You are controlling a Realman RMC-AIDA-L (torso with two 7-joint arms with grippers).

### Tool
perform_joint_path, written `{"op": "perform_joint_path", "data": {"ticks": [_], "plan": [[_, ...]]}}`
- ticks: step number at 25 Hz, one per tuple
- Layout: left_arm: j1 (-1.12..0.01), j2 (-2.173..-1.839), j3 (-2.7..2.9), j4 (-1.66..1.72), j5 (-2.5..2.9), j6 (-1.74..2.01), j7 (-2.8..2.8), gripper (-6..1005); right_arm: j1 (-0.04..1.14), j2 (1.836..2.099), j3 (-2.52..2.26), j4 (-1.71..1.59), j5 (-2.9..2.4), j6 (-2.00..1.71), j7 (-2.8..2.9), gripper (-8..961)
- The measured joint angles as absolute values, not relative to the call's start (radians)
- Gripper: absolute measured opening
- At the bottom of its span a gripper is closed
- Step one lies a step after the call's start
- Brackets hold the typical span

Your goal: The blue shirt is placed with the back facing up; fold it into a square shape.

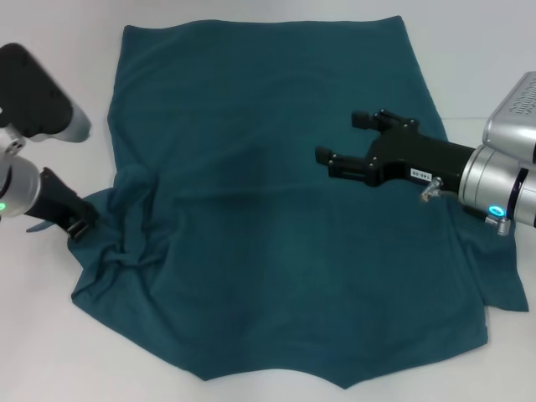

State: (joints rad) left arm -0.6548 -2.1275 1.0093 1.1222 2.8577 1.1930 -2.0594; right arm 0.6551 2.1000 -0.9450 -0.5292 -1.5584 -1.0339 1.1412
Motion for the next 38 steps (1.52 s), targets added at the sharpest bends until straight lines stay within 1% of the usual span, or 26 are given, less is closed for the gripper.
{"op": "perform_joint_path", "data": {"ticks": [2, 3, 7, 14, 18, 26, 29, 33, 38], "plan": [[-0.656, -2.142, 1.026, 1.150, 2.858, 1.209, -2.058, 48, 0.652, 2.100, -0.945, -0.529, -1.558, -1.036, 1.141, 947], [-0.656, -2.142, 1.026, 1.150, 2.858, 1.209, -2.058, 48, 0.651, 2.100, -0.945, -0.529, -1.558, -1.037, 1.141, 947], [-0.657, -2.162, 1.059, 1.194, 2.858, 1.222, -2.064, 48, 0.647, 2.100, -0.945, -0.529, -1.558, -1.039, 1.141, 947], [-0.659, -2.166, 1.133, 1.224, 2.858, 1.225, -2.118, 49, 0.643, 2.100, -0.945, -0.529, -1.558, -1.041, 1.141, 947], [-0.650, -2.156, 1.139, 1.224, 2.859, 1.222, -2.121, 53, 0.634, 2.100, -0.943, -0.529, -1.558, -1.050, 1.141, 946], [-0.614, -2.071, 1.140, 1.269, 2.862, 1.400, -2.150, 83, 0.624, 2.100, -0.945, -0.531, -1.536, -1.055, 1.141, 946], [-0.594, -2.066, 1.152, 1.288, 2.864, 1.416, -2.164, 94, 0.629, 2.100, -0.945, -0.531, -1.535, -1.055, 1.141, 946], [-0.548, -2.071, 1.205, 1.305, 2.864, 1.386, -2.160, 109, 0.634, 2.100, -0.952, -0.530, -1.534, -1.055, 1.141, 946], [-0.520, -2.078, 1.236, 1.288, 2.864, 1.338, -2.143, 297, 0.633, 2.100, -0.954, -0.530, -1.533, -1.056, 1.148, 946]]}}
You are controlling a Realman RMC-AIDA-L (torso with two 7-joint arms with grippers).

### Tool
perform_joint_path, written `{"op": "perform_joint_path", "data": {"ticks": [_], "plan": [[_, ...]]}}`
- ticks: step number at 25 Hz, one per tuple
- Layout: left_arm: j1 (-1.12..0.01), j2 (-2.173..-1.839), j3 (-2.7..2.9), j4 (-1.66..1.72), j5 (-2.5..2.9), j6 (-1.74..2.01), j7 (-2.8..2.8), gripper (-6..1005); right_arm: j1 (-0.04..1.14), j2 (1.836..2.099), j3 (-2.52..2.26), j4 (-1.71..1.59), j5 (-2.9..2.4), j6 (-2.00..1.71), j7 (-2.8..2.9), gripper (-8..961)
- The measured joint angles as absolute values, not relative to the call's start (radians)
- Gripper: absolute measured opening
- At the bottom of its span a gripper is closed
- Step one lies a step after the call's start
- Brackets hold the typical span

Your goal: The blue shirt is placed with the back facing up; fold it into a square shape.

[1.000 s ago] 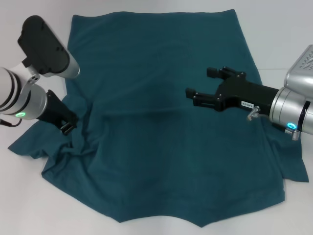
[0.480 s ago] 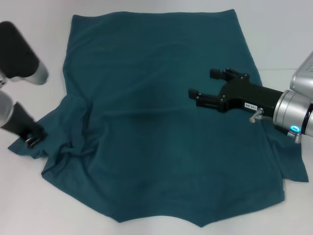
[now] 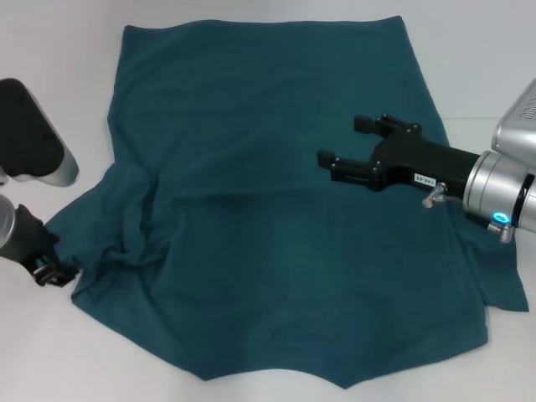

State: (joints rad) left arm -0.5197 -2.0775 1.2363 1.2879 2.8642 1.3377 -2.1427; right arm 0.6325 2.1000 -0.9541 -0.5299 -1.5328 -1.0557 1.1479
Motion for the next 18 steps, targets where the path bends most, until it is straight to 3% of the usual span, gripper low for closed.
{"op": "perform_joint_path", "data": {"ticks": [8, 18], "plan": [[-0.521, -2.074, 1.237, 1.221, 2.864, 1.262, -2.119, 762, 0.625, 2.100, -0.954, -0.529, -1.520, -1.057, 1.150, 946], [-0.524, -2.068, 1.232, 1.166, 2.864, 1.173, -2.099, 813, 0.623, 2.100, -0.954, -0.529, -1.520, -1.057, 1.150, 947]]}}
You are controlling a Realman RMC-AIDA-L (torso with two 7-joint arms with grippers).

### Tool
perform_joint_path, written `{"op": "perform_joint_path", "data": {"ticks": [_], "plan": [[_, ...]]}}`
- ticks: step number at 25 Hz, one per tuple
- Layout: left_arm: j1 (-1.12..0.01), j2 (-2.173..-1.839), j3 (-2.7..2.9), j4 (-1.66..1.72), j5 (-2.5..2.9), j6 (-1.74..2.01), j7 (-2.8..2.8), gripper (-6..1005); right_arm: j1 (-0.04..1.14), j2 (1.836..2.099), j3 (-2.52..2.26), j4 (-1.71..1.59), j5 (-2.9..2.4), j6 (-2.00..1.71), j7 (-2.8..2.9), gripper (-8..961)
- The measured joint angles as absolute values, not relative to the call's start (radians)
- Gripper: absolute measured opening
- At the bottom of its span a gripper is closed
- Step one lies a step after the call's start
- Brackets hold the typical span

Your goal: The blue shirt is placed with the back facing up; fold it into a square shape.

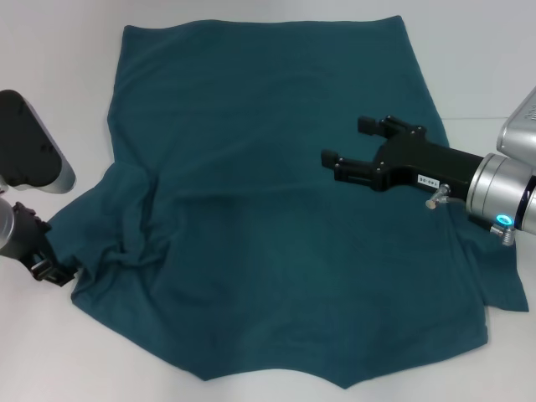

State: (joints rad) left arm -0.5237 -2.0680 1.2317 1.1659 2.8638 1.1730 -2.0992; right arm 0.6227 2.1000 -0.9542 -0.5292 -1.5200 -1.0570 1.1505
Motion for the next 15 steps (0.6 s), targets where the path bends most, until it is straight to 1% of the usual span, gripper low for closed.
{"op": "perform_joint_path", "data": {"ticks": [6, 15], "plan": [[-0.524, -2.068, 1.232, 1.149, 2.864, 1.141, -2.095, 811, 0.626, 2.100, -0.954, -0.529, -1.520, -1.056, 1.151, 947], [-0.526, -2.070, 1.238, 1.126, 2.864, 1.087, -2.094, 734, 0.625, 2.100, -0.953, -0.529, -1.520, -1.054, 1.151, 947]]}}
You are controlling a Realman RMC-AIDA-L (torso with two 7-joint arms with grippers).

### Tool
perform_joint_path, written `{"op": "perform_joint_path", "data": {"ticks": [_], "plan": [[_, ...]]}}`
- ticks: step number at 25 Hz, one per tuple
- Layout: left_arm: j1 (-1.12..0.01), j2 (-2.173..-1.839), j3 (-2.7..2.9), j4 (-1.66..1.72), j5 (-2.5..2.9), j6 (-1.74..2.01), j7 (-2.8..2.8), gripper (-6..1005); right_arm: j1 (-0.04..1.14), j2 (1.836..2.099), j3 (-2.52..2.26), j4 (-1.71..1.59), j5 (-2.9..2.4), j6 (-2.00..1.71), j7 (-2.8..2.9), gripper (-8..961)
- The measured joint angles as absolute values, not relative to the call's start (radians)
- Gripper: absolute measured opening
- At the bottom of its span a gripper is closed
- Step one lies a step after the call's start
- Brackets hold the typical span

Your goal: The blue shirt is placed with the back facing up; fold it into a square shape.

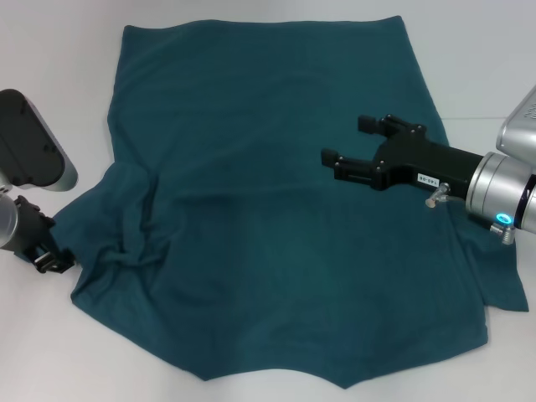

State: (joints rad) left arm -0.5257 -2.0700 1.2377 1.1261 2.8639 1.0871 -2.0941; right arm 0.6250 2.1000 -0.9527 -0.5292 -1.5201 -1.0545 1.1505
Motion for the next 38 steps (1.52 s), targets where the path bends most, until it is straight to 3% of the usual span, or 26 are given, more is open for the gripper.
{"op": "perform_joint_path", "data": {"ticks": [2, 5, 21, 27, 32, 36, 38], "plan": [[-0.525, -2.070, 1.237, 1.126, 2.864, 1.083, -2.094, 717, 0.624, 2.100, -0.952, -0.529, -1.520, -1.055, 1.151, 946], [-0.523, -2.072, 1.237, 1.125, 2.864, 1.074, -2.093, 591, 0.623, 2.100, -0.950, -0.529, -1.520, -1.055, 1.151, 946], [-0.528, -2.076, 1.220, 1.111, 2.862, 1.069, -2.091, 377, 0.622, 2.100, -0.954, -0.529, -1.507, -1.056, 1.151, 947], [-0.533, -2.076, 1.217, 1.112, 2.861, 1.070, -2.085, 153, 0.620, 2.100, -0.954, -0.529, -1.506, -1.058, 1.151, 947], [-0.530, -2.079, 1.217, 1.119, 2.861, 1.072, -2.086, 39, 0.619, 2.100, -0.954, -0.525, -1.506, -1.061, 1.151, 946], [-0.524, -2.088, 1.215, 1.146, 2.861, 1.060, -2.091, 40, 0.617, 2.100, -0.954, -0.521, -1.506, -1.064, 1.151, 946], [-0.516, -2.108, 1.214, 1.190, 2.861, 1.030, -2.090, 40, 0.615, 2.100, -0.954, -0.520, -1.506, -1.067, 1.151, 946]]}}
